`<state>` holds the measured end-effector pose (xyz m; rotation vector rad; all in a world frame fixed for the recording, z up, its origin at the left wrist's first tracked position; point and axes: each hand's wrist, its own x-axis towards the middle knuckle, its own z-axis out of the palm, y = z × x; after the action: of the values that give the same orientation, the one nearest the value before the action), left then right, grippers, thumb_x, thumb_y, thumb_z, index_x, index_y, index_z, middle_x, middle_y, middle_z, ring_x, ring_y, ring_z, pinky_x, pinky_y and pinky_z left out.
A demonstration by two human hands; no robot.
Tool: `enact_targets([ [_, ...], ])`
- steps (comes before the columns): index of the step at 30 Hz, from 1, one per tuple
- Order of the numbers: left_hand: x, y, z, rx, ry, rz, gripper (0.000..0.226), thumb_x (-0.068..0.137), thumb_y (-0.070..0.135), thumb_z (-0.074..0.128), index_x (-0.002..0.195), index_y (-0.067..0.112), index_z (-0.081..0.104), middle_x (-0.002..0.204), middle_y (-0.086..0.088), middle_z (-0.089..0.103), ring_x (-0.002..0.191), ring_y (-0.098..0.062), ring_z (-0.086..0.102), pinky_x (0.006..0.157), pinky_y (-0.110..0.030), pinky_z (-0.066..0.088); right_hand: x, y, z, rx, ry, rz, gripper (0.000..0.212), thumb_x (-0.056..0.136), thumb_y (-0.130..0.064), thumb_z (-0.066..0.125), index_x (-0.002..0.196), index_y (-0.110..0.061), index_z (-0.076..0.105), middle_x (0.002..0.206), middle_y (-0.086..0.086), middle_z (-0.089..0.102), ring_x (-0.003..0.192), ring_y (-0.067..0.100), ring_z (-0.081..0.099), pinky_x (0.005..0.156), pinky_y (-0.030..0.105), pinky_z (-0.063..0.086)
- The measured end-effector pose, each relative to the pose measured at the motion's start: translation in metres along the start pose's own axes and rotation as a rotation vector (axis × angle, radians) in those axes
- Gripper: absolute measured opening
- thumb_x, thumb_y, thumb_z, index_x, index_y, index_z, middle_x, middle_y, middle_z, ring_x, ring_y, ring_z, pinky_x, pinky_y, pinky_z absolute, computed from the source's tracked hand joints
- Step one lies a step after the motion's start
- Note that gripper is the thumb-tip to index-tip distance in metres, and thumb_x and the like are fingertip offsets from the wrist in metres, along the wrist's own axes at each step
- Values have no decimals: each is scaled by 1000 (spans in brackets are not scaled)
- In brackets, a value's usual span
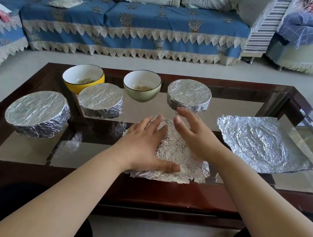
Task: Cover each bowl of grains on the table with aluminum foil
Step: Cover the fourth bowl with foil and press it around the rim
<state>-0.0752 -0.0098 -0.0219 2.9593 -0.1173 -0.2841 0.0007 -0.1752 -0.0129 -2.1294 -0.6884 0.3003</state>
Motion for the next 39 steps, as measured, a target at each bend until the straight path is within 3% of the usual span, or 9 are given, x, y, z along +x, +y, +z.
enact_targets([
  [7, 2, -3, 3, -45, 48, 15, 137, 47, 103, 5, 158, 23, 11, 166, 2, -7, 151, -19, -4, 120, -47, 5, -15, 25, 29, -294, 64, -48, 58, 99, -40, 46, 151, -17, 32, 159, -6, 21, 143, 10, 27, 111, 23, 22],
  [12, 0, -7, -9, -886, 335, -71, 98, 80, 72, 4, 145, 14, 48, 143, 1, 52, 124, -4, 52, 110, -25, 33, -14, 25, 29, -323, 93, -72, 53, 100, -34, 44, 149, -17, 36, 157, -6, 27, 140, 11, 32, 109, 22, 24],
  [16, 2, -13, -3, -1165, 371, -183, 76, 97, 61, 5, 139, 21, 54, 146, 3, 52, 135, -8, 42, 111, -33, 21, -13, 25, 29, -342, 87, -71, 53, 100, -33, 41, 149, -17, 35, 157, -6, 27, 141, 11, 31, 109, 22, 24],
  [20, 4, -11, 1, -1208, 442, -219, 73, 97, 61, 12, 136, 18, 56, 138, 3, 56, 131, -11, 46, 106, -34, 28, -13, 25, 29, -332, 96, -74, 51, 100, -31, 41, 149, -16, 37, 156, -6, 29, 140, 11, 33, 107, 22, 25],
  [23, -1, -8, 5, -1132, 472, -154, 67, 101, 55, 18, 136, 12, 56, 131, 4, 59, 124, -6, 50, 114, -36, 32, -14, 26, 30, -324, 99, -76, 51, 100, -31, 40, 148, -16, 37, 155, -6, 30, 139, 11, 34, 107, 22, 26],
  [26, -2, -12, 3, -981, 378, -99, 101, 74, 90, 31, 142, 17, 47, 145, 3, 49, 131, -5, 44, 115, -32, 32, -13, 26, 30, -325, 99, -78, 51, 100, -32, 40, 148, -16, 38, 155, -5, 30, 138, 12, 35, 108, 24, 28],
  [31, -12, -29, 1, -386, 50, 81, 137, 38, 106, 35, 155, 43, 4, 164, 13, -7, 151, -12, -2, 122, -45, 11, -13, 25, 29, -334, 87, -87, 50, 101, -31, 40, 148, -15, 37, 156, -2, 30, 139, 13, 34, 109, 23, 26],
  [36, -19, -25, 5, -227, 31, 56, 134, 48, 90, 57, 155, 41, -7, 162, 17, -17, 150, -11, -10, 122, -45, 6, -13, 25, 27, -325, 92, -99, 50, 102, -34, 40, 148, -16, 37, 155, -2, 30, 139, 13, 34, 109, 25, 28],
  [39, -18, -25, 9, -212, 63, 30, 137, 51, 91, 58, 154, 37, -15, 163, 14, -18, 151, -12, -12, 123, -43, 3, -17, 27, 24, -210, 54, -120, 63, 97, -54, 40, 150, -22, 29, 158, -5, 21, 138, 12, 36, 107, 29, 32],
])
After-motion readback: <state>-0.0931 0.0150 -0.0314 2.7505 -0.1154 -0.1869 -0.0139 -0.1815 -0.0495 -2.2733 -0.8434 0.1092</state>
